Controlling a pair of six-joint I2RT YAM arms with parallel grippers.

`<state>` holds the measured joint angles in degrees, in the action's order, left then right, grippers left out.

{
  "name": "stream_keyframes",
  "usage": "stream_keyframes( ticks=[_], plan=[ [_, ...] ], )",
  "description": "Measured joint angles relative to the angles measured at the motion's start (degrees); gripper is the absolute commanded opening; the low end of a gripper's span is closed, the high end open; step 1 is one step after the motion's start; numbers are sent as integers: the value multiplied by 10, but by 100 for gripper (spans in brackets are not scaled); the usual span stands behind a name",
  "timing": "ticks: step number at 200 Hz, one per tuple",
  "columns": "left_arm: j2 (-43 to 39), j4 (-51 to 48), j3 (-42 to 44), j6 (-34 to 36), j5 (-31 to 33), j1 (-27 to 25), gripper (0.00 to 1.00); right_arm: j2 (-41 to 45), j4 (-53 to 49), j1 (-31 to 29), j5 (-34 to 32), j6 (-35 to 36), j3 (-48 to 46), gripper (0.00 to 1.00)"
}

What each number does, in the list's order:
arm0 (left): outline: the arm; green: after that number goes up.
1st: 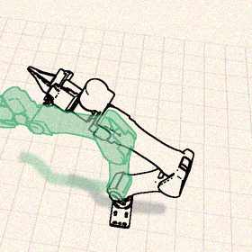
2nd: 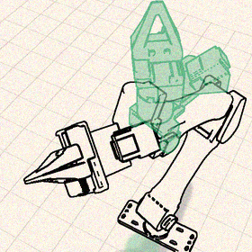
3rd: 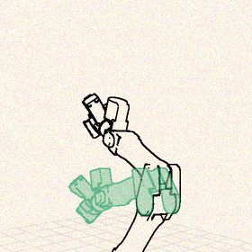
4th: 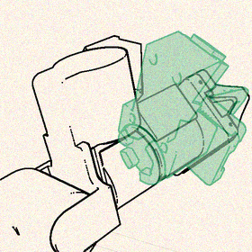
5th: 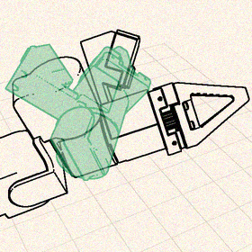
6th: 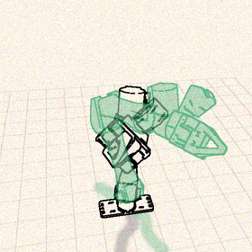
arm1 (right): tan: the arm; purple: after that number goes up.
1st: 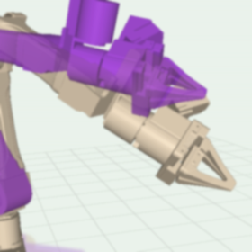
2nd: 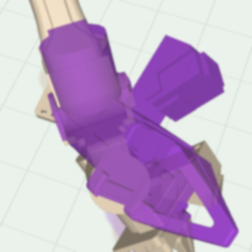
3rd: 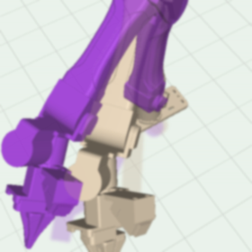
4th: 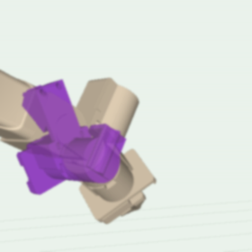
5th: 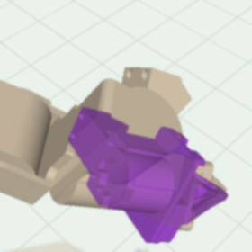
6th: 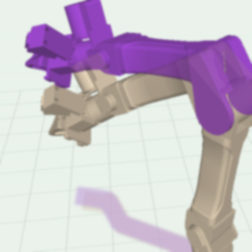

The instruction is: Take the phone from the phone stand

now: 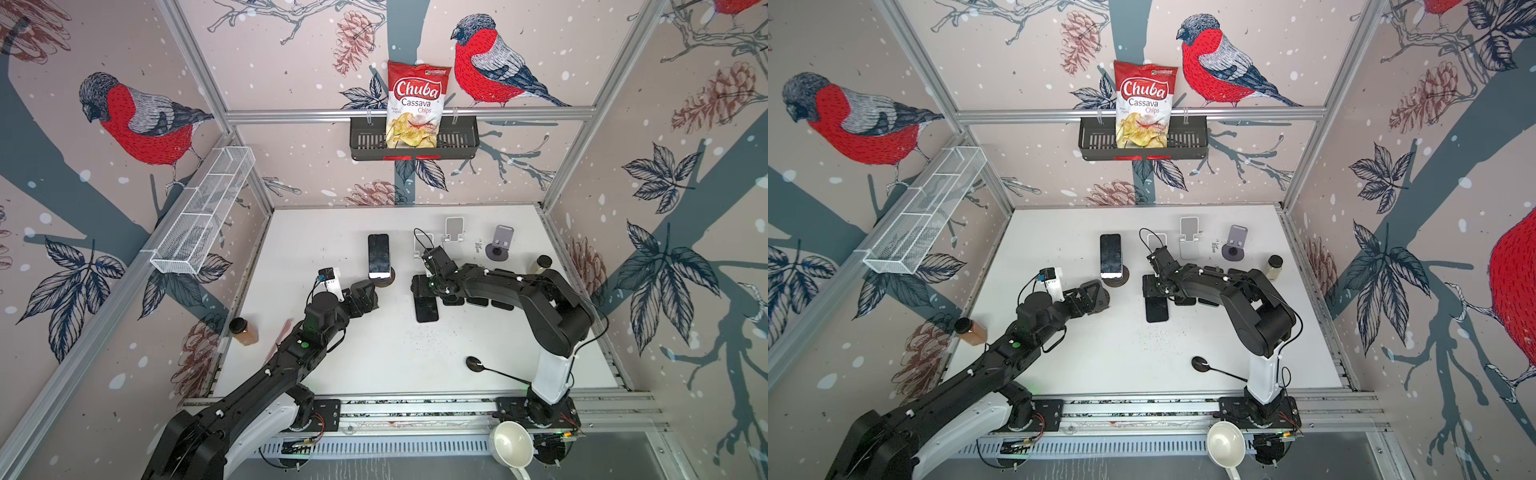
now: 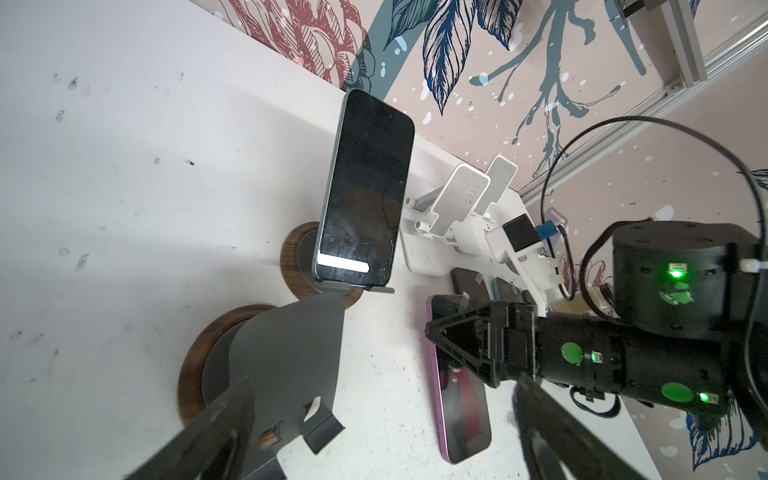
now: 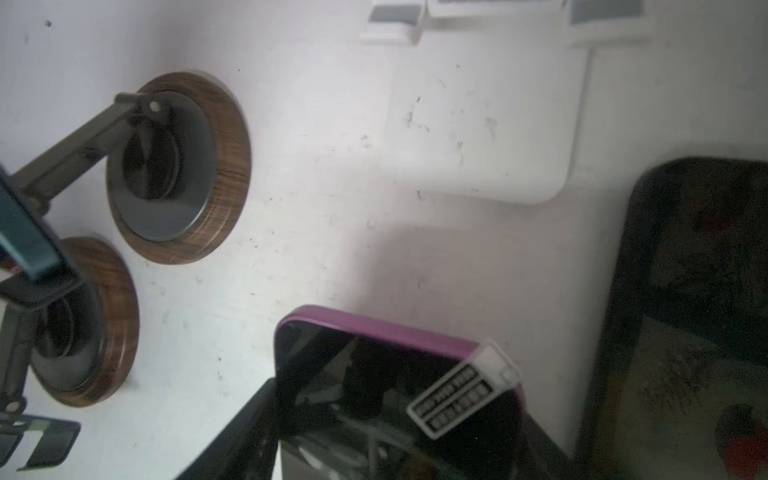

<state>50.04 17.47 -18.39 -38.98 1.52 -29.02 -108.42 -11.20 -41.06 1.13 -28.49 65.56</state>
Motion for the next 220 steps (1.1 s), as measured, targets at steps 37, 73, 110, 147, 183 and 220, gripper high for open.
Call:
stream_keyframes(
  ticks=[37,73,110,147,183,220],
  plan=[
    [1,2,7,0,0,0,96,-10,-5,-1,-12,-6,9,67],
    [4,3,8,0,0,0,96,-19,-9,-1,-17,-14,21,67],
    [2,7,12,0,0,0,96,-26,-8,-2,-27,-16,27,69],
    [1,7,13,0,0,0,96,-32,-1,-13,-57,-16,27,70],
    [-1,7,13,0,2,0,96,-38,7,-18,-72,-16,28,71],
    [-3,7,13,0,2,0,95,-37,7,-21,-74,-16,31,84]
  ],
)
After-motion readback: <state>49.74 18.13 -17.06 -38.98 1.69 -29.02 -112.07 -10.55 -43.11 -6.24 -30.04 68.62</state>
